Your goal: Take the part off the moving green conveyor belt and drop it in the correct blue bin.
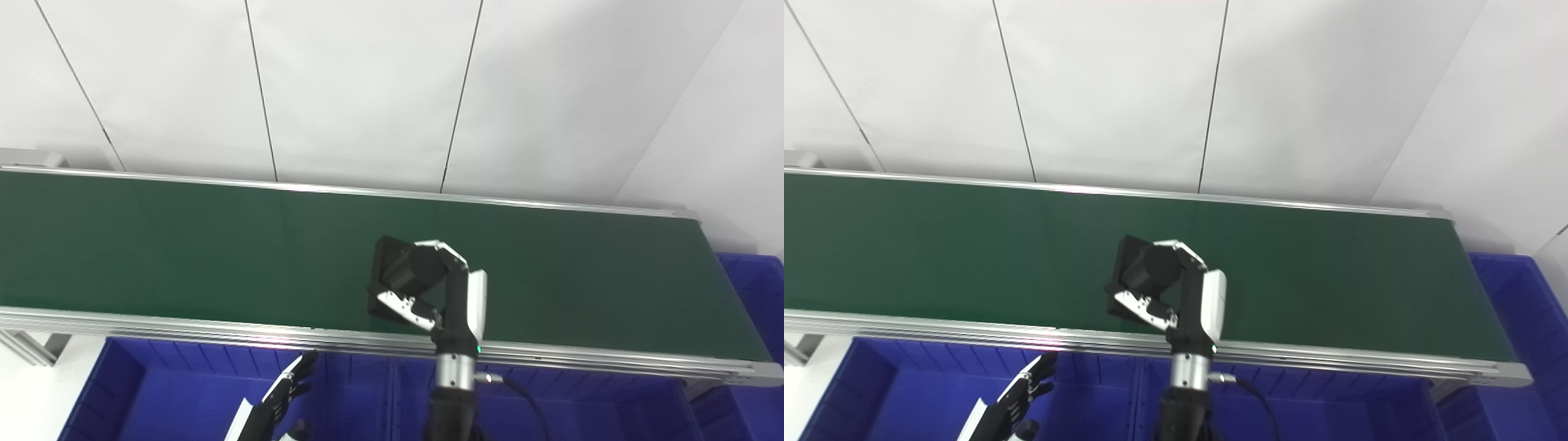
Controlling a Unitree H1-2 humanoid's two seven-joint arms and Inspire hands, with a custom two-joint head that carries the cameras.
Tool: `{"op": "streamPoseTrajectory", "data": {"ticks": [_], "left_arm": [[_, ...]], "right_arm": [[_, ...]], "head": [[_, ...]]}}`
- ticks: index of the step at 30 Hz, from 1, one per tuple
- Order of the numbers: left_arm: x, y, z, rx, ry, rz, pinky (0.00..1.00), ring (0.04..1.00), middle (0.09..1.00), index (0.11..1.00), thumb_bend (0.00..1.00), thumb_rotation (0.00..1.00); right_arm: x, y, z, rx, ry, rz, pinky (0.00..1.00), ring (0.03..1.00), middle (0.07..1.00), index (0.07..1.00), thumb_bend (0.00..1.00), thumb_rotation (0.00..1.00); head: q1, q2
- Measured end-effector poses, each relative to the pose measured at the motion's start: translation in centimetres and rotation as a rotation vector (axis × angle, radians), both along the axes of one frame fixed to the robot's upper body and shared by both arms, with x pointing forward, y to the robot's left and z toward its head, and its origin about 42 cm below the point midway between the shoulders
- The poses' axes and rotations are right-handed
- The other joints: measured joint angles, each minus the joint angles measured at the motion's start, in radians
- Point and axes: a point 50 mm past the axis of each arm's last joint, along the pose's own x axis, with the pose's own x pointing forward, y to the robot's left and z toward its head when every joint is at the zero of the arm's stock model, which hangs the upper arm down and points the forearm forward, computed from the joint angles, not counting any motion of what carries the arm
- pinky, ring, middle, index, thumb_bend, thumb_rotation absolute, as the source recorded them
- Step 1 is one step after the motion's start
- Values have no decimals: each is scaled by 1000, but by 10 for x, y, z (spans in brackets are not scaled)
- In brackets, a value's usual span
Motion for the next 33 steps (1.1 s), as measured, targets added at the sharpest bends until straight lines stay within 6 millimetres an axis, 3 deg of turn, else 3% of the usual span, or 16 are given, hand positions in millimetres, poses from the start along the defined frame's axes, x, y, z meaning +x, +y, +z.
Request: {"op": "streamPoseTrajectory", "data": {"ticks": [7, 12, 14, 15, 25, 33], "left_arm": [[3, 0, 5, -16, -15, -10, 860, 914, 934, 896, 678, 893], [7, -1, 10, -23, -34, -4, 854, 910, 932, 898, 677, 900], [7, -1, 11, -25, -36, -8, 849, 905, 929, 895, 676, 899], [8, -2, 11, -26, -39, -9, 844, 901, 926, 893, 677, 898], [17, -3, 22, -35, -83, -27, 851, 897, 926, 898, 693, 917], [22, -6, 24, -45, -92, -35, 850, 892, 925, 896, 679, 923]], "right_arm": [[-36, -21, 1, -39, -10, -22, 614, 558, 492, 481, 524, 0], [-58, -32, 7, -42, -5, -25, 481, 532, 501, 477, 524, 0], [-68, -35, 7, -32, 11, -26, 483, 533, 499, 478, 525, 0], [-72, -38, 5, -31, 22, -33, 486, 533, 500, 479, 525, 0], [-117, -64, -23, -130, 136, -149, 583, 560, 502, 472, 527, 0], [-132, -83, -43, -246, 193, -175, 509, 526, 489, 483, 528, 0]], "head": [[-5, 28], [-3, 57], [-2, 66], [-5, 83], [-6, 115], [-11, 123]]}}
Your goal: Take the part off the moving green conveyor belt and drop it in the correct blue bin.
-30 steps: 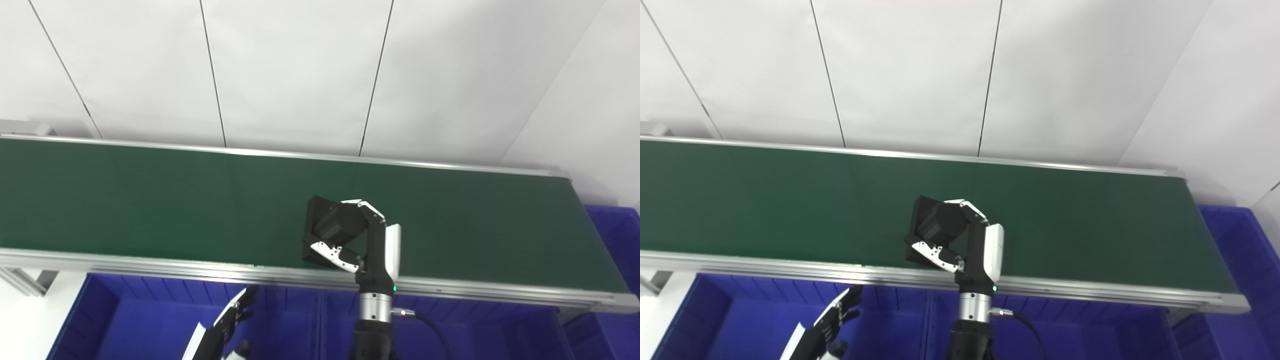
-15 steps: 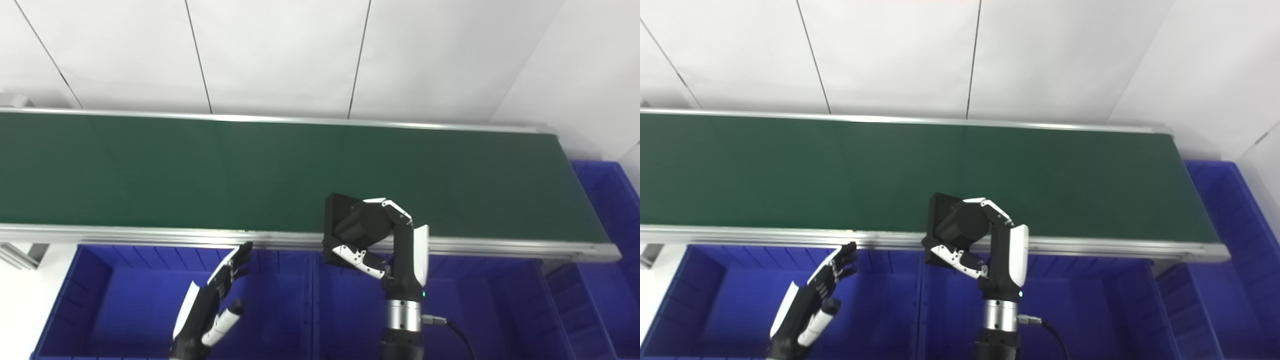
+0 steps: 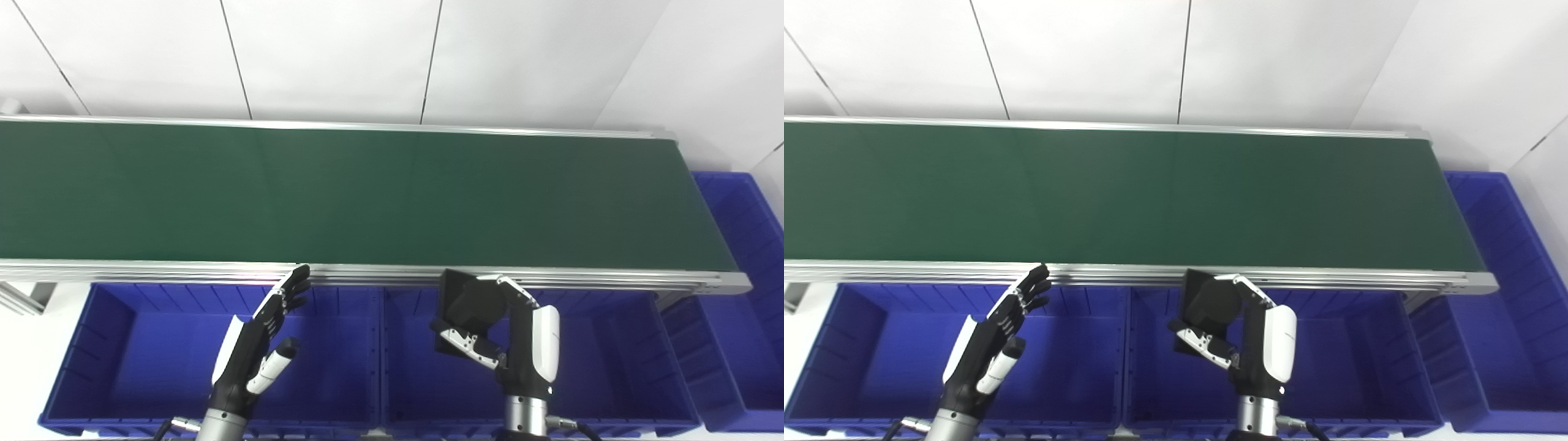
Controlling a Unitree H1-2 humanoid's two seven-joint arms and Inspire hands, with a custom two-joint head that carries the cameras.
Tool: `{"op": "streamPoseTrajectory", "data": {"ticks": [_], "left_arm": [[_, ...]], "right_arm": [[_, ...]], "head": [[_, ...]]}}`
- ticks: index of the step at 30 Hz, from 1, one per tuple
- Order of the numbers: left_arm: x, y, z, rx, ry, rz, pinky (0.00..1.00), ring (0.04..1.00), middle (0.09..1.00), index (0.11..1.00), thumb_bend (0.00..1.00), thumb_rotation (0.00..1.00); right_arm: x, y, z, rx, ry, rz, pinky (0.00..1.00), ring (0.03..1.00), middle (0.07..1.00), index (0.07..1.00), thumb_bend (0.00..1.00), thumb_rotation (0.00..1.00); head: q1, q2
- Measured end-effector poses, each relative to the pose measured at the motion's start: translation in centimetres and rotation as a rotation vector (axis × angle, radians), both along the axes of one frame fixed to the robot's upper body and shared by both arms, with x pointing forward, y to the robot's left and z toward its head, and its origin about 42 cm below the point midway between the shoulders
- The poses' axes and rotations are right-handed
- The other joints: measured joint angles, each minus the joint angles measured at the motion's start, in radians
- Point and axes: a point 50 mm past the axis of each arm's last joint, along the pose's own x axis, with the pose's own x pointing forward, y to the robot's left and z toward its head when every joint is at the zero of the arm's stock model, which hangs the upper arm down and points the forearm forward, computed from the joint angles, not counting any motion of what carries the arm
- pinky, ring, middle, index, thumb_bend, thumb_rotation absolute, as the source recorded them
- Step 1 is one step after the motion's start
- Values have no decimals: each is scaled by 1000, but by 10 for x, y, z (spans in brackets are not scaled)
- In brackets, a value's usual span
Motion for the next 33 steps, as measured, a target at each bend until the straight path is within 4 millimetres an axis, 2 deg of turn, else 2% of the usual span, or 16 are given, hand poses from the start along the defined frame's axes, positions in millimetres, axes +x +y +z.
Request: {"op": "streamPoseTrajectory", "data": {"ticks": [4, 5, 6, 7, 8, 10, 12, 14, 16, 19, 20, 22, 23, 27, 30, 33], "left_arm": [[4, 1, 2, 4, -10, -10, 846, 896, 925, 900, 680, 923], [5, 2, 3, 4, -13, -10, 845, 895, 924, 898, 687, 921], [5, 3, 3, 5, -13, -9, 849, 897, 924, 899, 693, 918], [5, 3, 3, 5, -13, -9, 849, 896, 922, 899, 696, 915], [5, 4, 3, 5, -12, -10, 850, 895, 922, 898, 695, 911], [5, 5, 3, 5, -11, -8, 852, 896, 922, 899, 693, 911], [6, 6, 3, 5, -11, -4, 847, 893, 919, 893, 707, 905], [5, 6, 3, 2, -11, 1, 849, 894, 919, 892, 706, 907], [5, 6, 3, 0, -8, -3, 852, 896, 921, 893, 703, 916], [4, 5, 3, -4, -5, -10, 854, 893, 921, 893, 702, 918], [4, 6, 3, -5, -6, -10, 856, 894, 921, 893, 699, 914], [5, 6, 4, -9, -7, -8, 857, 895, 922, 893, 697, 911], [5, 7, 4, -11, -8, -5, 853, 894, 921, 894, 695, 909], [5, 6, 4, -16, -9, 3, 850, 892, 922, 894, 690, 909], [4, 6, 4, -14, -8, 3, 852, 891, 920, 892, 698, 906], [3, 6, 4, -15, -6, 6, 855, 890, 919, 892, 694, 905]], "right_arm": [[-3, 0, -9, -29, 33, 5, 495, 522, 494, 480, 528, 0], [-3, -1, -11, -40, 48, 7, 475, 515, 487, 485, 529, 0], [-3, -2, -14, -51, 67, 8, 402, 457, 435, 495, 527, 0], [-3, -4, -16, -59, 79, 7, 346, 406, 454, 490, 529, 0], [-3, -6, -17, -70, 89, 9, 319, 385, 422, 495, 526, 0], [0, -9, -19, -94, 110, 25, 337, 410, 400, 501, 525, 0], [4, -10, -21, -124, 136, 43, 468, 524, 487, 483, 528, 0], [7, -10, -22, -146, 160, 62, 482, 534, 494, 481, 528, 0], [7, -8, -23, -166, 184, 83, 546, 585, 517, 470, 526, 0], [6, -6, -25, -192, 224, 104, 698, 701, 519, 472, 526, 0], [6, -6, -27, -206, 246, 111, 762, 746, 600, 483, 524, 66], [5, -6, -27, -231, 294, 129, 794, 768, 651, 490, 523, 107], [5, -6, -27, -242, 313, 136, 865, 818, 715, 619, 657, 148], [3, -5, -25, -274, 399, 171, 960, 911, 844, 813, 788, 258], [0, -4, -23, -291, 436, 195, 980, 953, 910, 886, 832, 327], [-4, -4, -23, -292, 445, 202, 996, 985, 946, 917, 853, 375]], "head": [[2, 3], [3, 3], [3, 3], [5, 3], [5, 5], [3, 6], [5, 6], [2, 8], [2, 6], [-2, 9], [-2, 9], [-2, 9], [-2, 9], [-5, 8], [-2, 8], [-2, 8]]}}
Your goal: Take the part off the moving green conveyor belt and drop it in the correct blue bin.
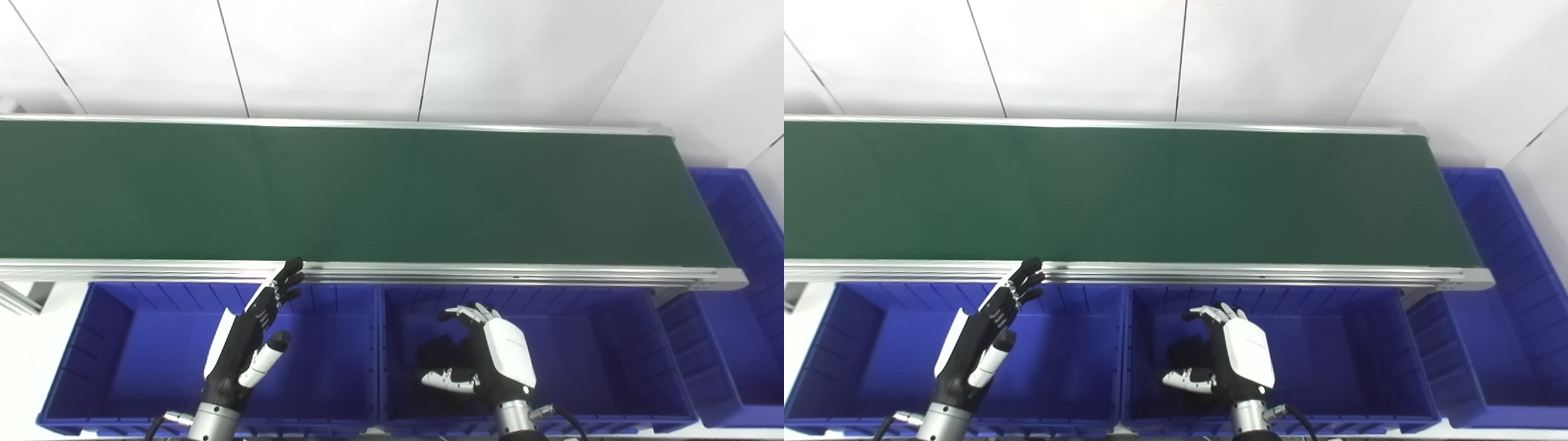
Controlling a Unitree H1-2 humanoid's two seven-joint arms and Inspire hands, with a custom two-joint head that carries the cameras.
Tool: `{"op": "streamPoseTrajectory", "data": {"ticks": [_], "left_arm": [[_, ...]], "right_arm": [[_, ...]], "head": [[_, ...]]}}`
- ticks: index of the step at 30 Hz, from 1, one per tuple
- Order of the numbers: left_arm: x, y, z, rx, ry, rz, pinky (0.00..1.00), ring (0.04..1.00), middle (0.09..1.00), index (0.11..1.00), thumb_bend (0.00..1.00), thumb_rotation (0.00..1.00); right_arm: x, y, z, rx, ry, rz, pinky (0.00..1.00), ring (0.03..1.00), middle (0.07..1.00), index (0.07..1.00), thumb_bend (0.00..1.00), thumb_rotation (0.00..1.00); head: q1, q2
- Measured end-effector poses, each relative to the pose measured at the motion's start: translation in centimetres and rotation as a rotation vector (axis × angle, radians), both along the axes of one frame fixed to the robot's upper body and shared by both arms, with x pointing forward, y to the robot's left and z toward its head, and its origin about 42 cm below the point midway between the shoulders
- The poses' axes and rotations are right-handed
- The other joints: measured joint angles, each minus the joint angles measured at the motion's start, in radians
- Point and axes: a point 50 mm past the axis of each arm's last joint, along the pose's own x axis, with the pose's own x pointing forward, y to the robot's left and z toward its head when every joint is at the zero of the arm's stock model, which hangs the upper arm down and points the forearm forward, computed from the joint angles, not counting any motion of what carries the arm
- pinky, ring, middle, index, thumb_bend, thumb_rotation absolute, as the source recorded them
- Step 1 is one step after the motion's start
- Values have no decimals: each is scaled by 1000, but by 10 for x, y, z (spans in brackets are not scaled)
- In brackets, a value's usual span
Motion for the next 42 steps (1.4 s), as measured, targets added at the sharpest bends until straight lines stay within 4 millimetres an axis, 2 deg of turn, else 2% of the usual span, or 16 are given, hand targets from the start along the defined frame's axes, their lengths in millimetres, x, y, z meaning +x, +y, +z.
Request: {"op": "streamPoseTrajectory", "data": {"ticks": [9, 11, 13, 14, 15, 19, 22, 25, 42], "left_arm": [[0, 0, 0, 0, 1, 1, 851, 891, 919, 894, 689, 911], [-1, 0, 0, 0, 1, 1, 848, 890, 923, 893, 689, 914], [-1, 0, 0, 4, -1, -1, 848, 891, 925, 894, 688, 915], [-2, 0, 0, 3, -1, -1, 845, 891, 924, 892, 683, 912], [-2, 0, 0, 3, -1, -1, 843, 890, 923, 892, 679, 909], [-2, -1, 0, 5, -1, -4, 848, 894, 926, 893, 675, 895], [-3, 0, 0, 7, 0, -7, 847, 894, 926, 892, 672, 887], [-3, 0, 0, 12, 0, -9, 848, 894, 926, 892, 666, 885], [-3, 3, 0, 30, -2, -15, 844, 893, 923, 893, 686, 893]], "right_arm": [[-13, -5, 2, 28, -47, -40, 995, 1000, 998, 992, 942, 579], [-17, -5, 5, 70, -68, -60, 908, 994, 1000, 999, 945, 626], [-21, -4, 12, 149, -98, -72, 888, 992, 1000, 1000, 933, 643], [-23, -3, 15, 180, -114, -68, 902, 979, 1000, 1000, 949, 747], [-24, -3, 17, 219, -130, -62, 905, 967, 1000, 1000, 965, 809], [-28, -2, 23, 387, -193, -29, 911, 953, 994, 1000, 993, 904], [-27, -3, 25, 520, -214, -8, 959, 965, 992, 1000, 929, 888], [-26, -4, 21, 602, -215, 8, 951, 957, 975, 1000, 927, 873], [-8, 13, 23, 663, -238, 23, 916, 939, 938, 987, 897, 801]], "head": [[-6, 5], [-8, 5], [-8, 3], [-5, 2], [-5, 2], [2, 0], [5, -2], [11, -2], [21, 3]]}}
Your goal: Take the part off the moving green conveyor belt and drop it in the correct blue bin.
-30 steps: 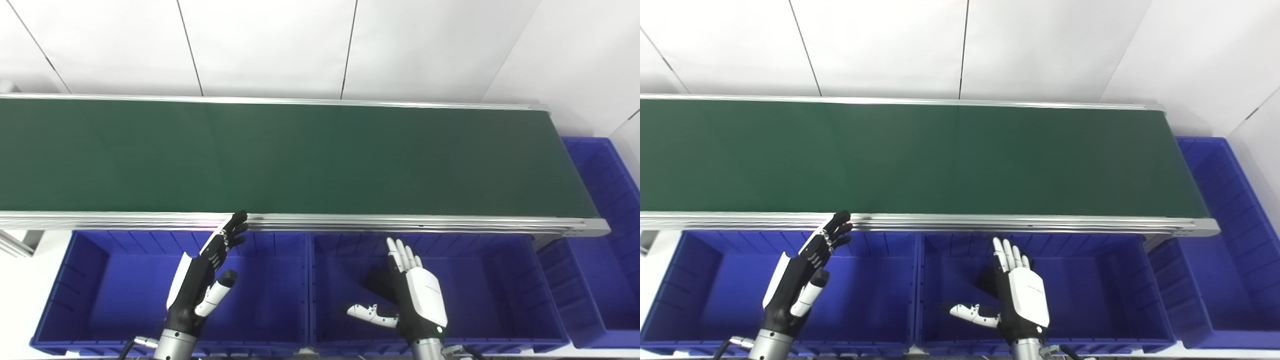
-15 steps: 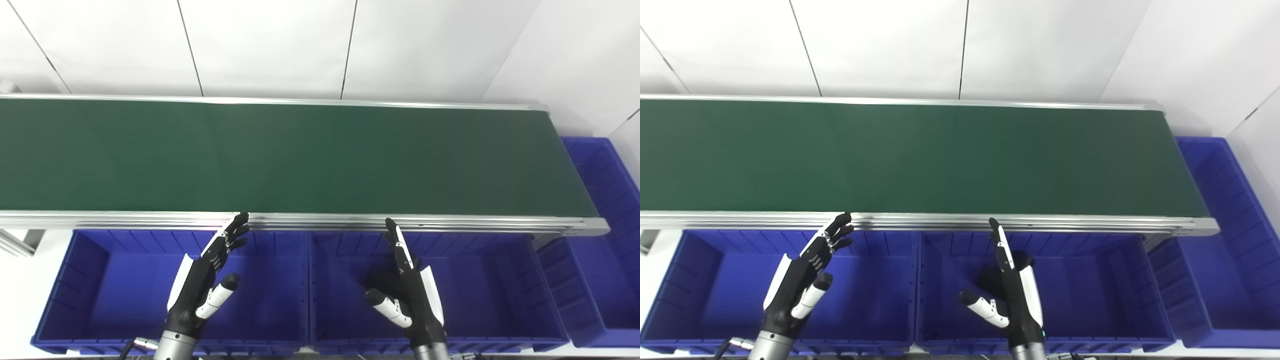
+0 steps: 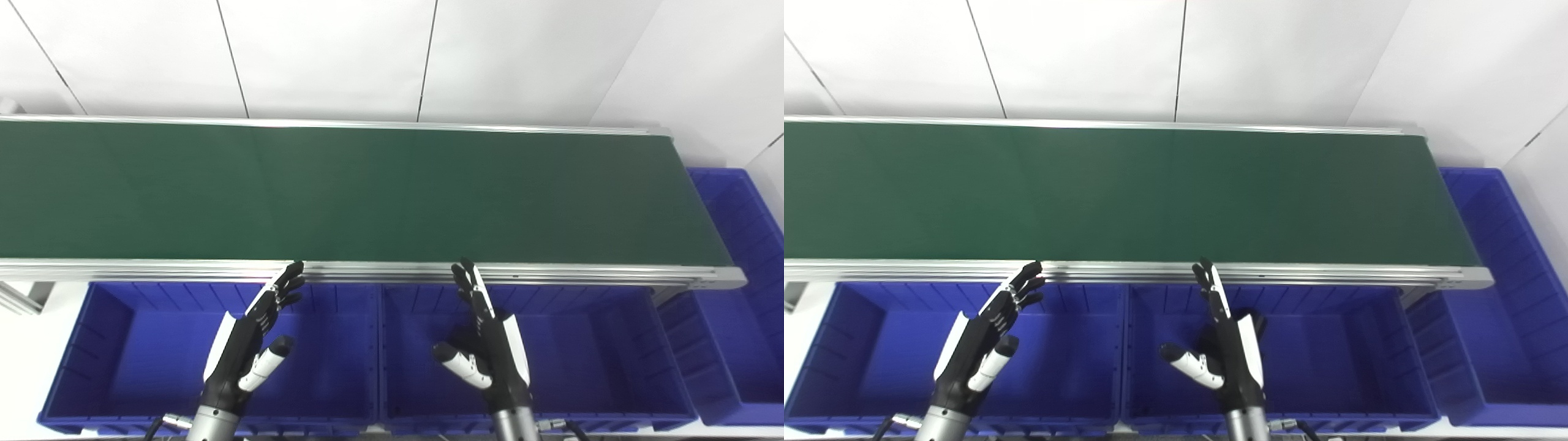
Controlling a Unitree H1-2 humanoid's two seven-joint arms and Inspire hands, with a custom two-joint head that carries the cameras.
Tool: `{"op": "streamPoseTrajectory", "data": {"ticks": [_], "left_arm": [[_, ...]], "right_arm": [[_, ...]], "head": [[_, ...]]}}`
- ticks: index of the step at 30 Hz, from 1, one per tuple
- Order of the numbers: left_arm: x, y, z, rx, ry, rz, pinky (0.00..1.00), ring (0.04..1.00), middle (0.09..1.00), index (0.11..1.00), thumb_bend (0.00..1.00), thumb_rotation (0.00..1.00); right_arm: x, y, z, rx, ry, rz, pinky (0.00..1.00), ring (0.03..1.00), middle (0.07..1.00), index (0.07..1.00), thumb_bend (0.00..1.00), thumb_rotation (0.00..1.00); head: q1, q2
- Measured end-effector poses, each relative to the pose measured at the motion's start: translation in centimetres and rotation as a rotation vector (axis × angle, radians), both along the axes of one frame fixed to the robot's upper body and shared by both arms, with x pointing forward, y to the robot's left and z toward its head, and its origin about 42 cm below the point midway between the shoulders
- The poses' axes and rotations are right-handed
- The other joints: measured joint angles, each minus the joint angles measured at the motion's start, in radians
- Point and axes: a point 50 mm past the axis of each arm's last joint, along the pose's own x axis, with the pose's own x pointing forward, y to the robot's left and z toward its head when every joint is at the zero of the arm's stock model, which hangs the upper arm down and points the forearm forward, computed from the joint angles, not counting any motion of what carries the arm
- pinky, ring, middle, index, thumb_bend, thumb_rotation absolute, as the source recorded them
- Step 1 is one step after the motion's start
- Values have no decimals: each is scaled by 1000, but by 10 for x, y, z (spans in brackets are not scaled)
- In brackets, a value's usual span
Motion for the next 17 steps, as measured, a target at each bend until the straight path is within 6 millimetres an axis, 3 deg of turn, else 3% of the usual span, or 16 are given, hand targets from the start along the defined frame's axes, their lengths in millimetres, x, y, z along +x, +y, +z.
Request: {"op": "streamPoseTrajectory", "data": {"ticks": [9, 17], "left_arm": [[0, -1, 0, 1, -1, -2, 865, 907, 932, 896, 709, 850], [-1, 0, 0, 1, -1, 0, 854, 903, 930, 894, 708, 839]], "right_arm": [[1, 3, -1, 17, 10, 10, 910, 924, 940, 959, 939, 743], [1, 2, -1, -1, 8, 11, 904, 934, 939, 914, 946, 758]], "head": [[3, 0], [0, -2]]}}
